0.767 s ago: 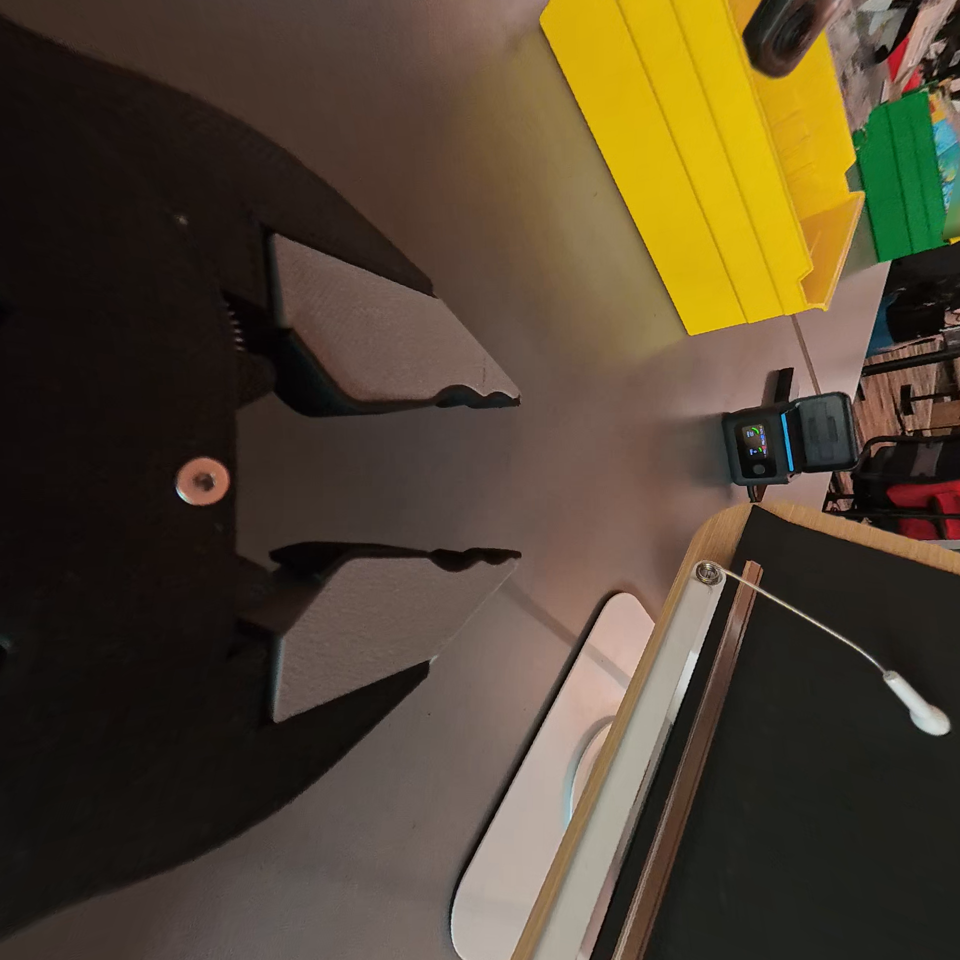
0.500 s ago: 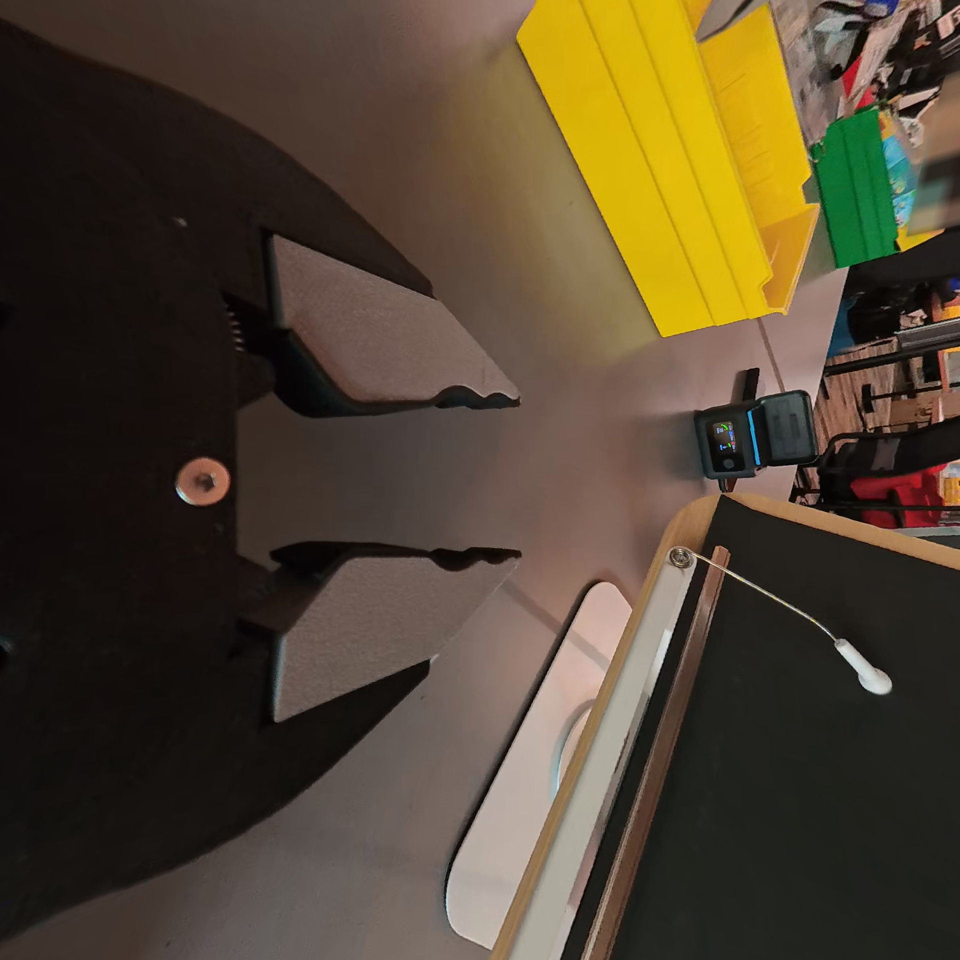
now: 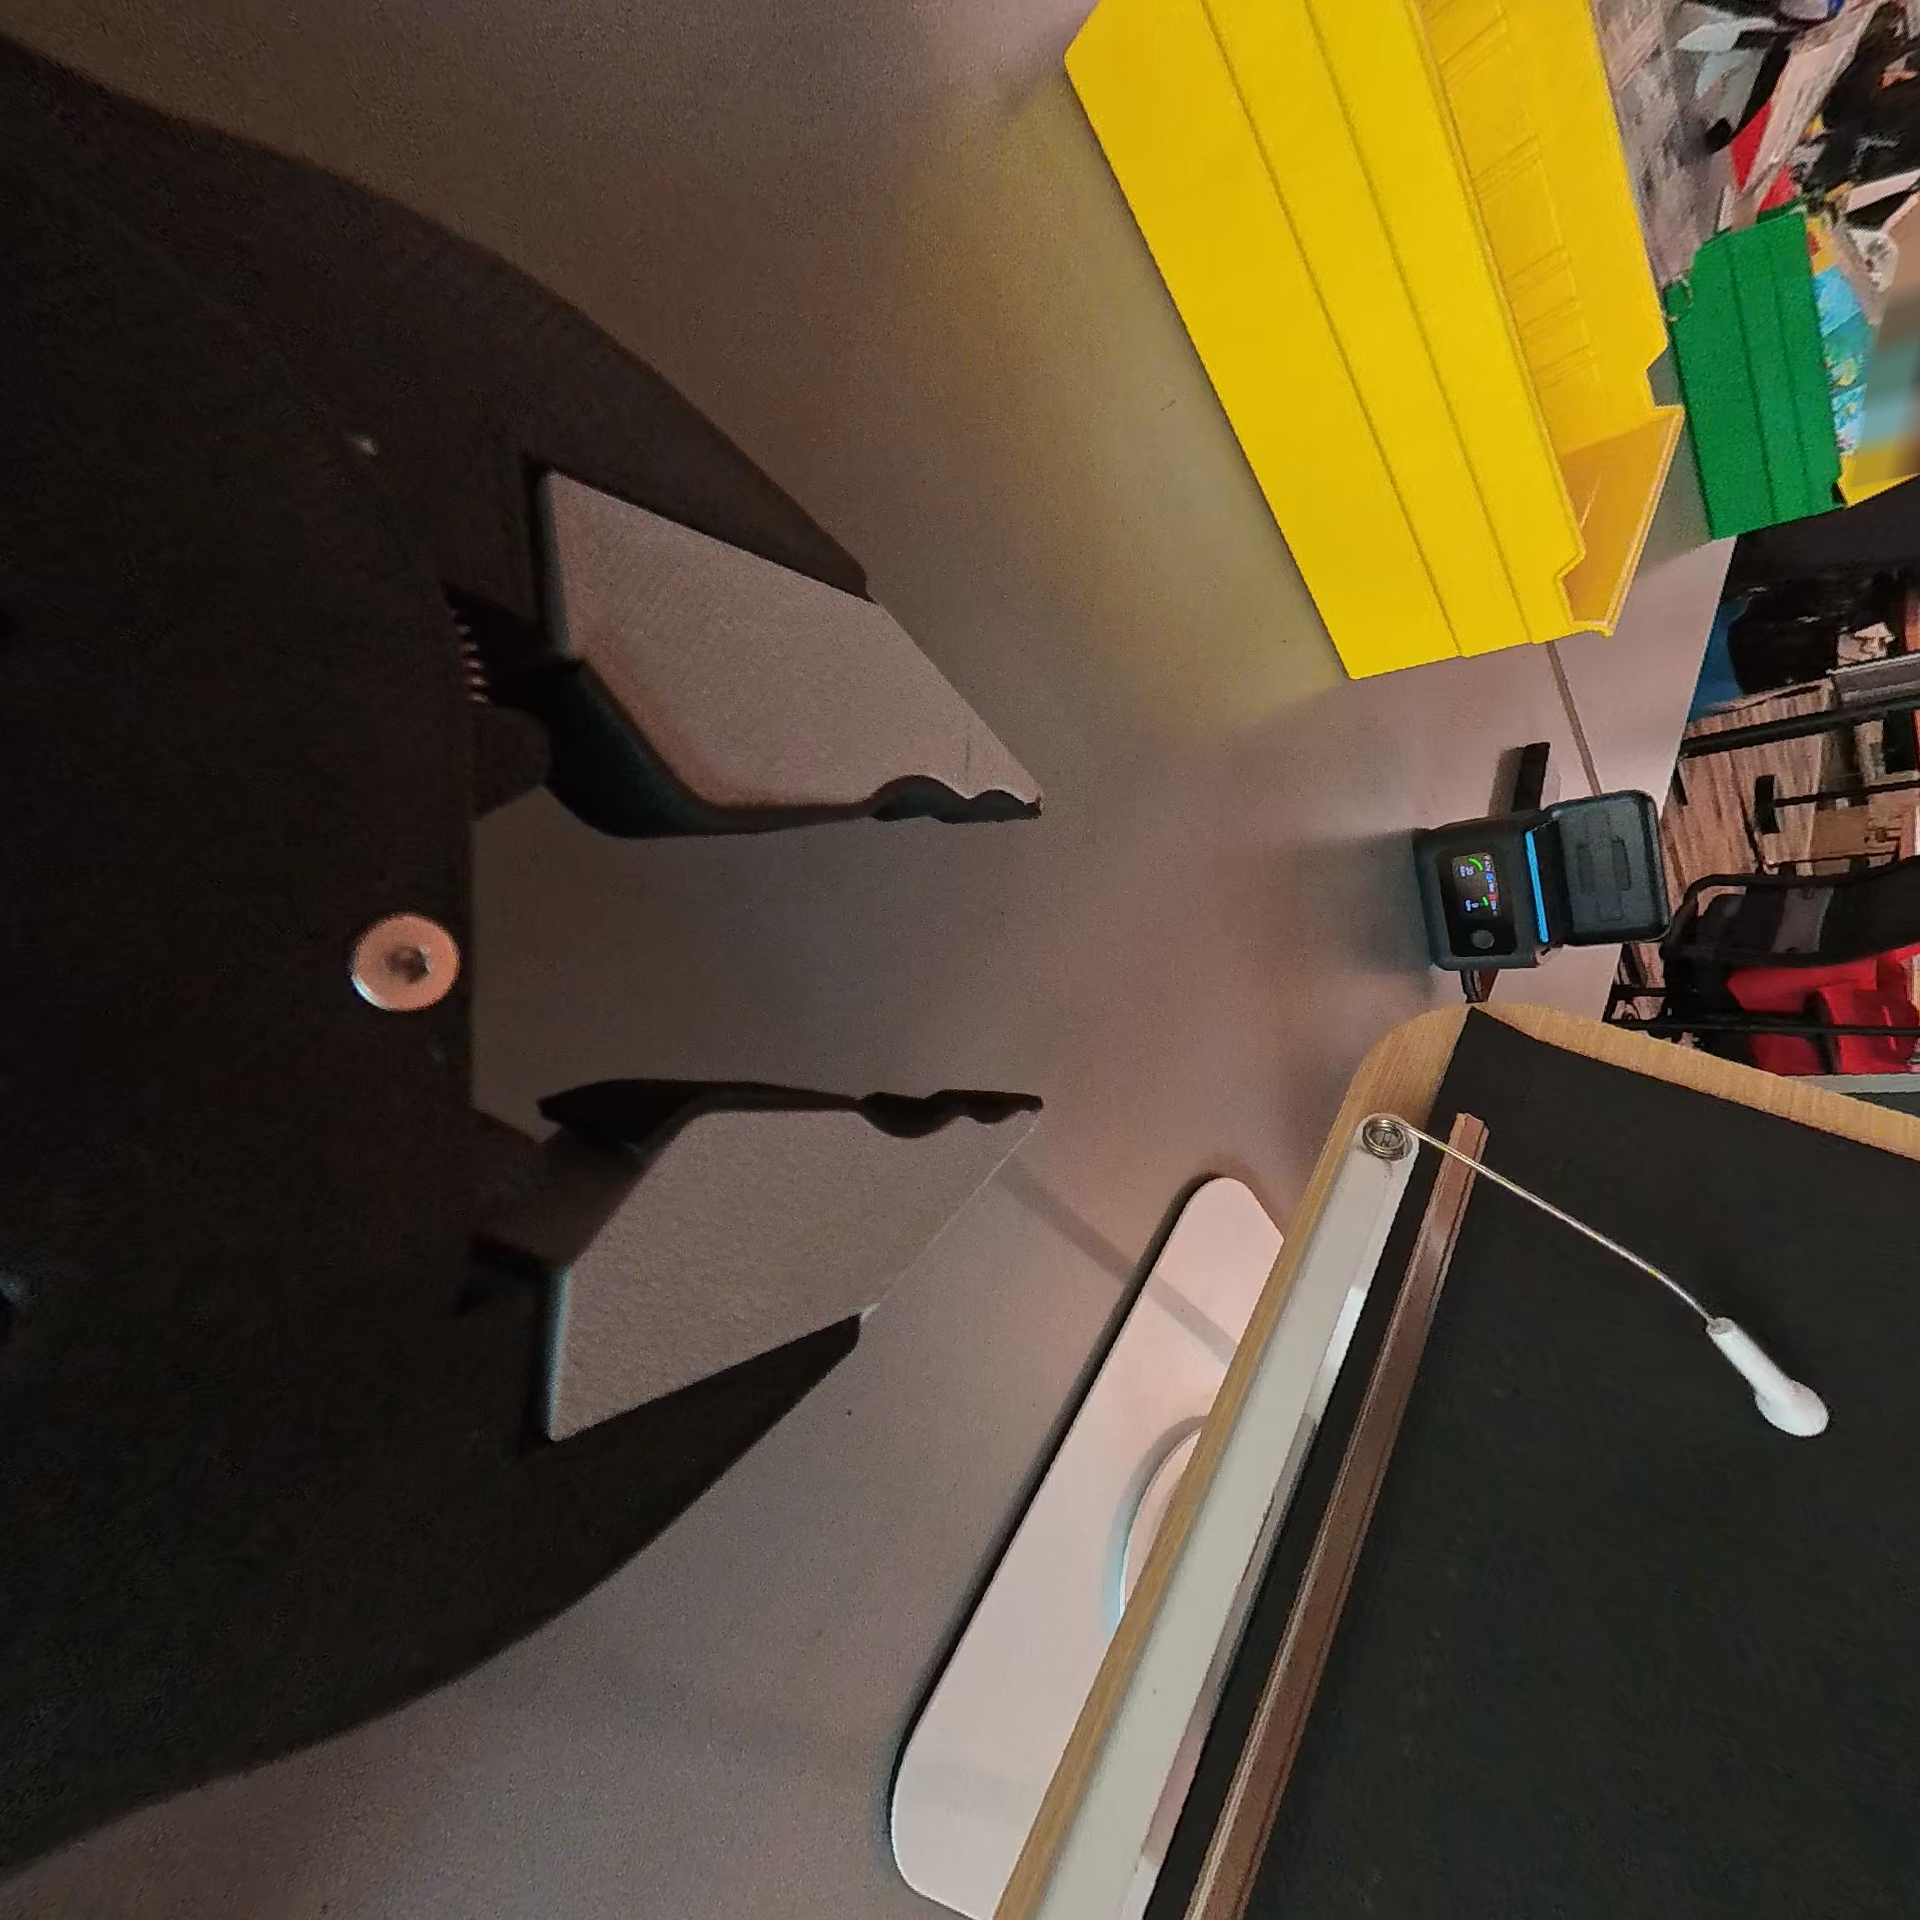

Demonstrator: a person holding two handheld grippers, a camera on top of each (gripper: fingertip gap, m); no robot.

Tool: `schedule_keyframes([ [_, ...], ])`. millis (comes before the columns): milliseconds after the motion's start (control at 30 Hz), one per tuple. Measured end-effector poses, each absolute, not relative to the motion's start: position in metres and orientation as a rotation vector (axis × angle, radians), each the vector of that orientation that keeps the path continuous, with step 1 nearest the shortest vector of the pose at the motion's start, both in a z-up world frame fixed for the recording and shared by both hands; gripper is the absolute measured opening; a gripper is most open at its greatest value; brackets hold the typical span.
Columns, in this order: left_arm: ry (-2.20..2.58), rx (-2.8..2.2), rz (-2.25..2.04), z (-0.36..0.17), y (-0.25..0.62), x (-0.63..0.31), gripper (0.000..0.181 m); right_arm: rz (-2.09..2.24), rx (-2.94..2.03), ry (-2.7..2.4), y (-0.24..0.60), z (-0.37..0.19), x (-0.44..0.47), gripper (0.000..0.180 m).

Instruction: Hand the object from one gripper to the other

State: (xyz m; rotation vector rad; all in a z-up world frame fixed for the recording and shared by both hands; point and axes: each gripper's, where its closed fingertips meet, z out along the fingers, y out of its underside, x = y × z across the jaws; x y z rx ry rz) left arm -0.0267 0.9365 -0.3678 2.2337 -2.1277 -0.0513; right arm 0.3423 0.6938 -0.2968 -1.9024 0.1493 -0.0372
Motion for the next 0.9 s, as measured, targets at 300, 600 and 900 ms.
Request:
schedule_keyframes([
  [300, -1.993, 2.014, -0.334, -0.369, 0.936, -0.052, 0.0, -0.032, -1.91, 0.15, 0.695, -0.3, 0.343, 0.048],
  [600, -2.04, 1.858, 0.258, -0.371, 0.845, 0.035, 0.0, -0.05, -1.923, 0.129, 0.696, -0.301, 0.341, 0.047],
  [900, -2.077, 2.032, 0.541, -0.325, 0.861, 0.032, 0.019, -0.056, -1.916, 0.11, 0.695, -0.297, 0.338, 0.047],
])
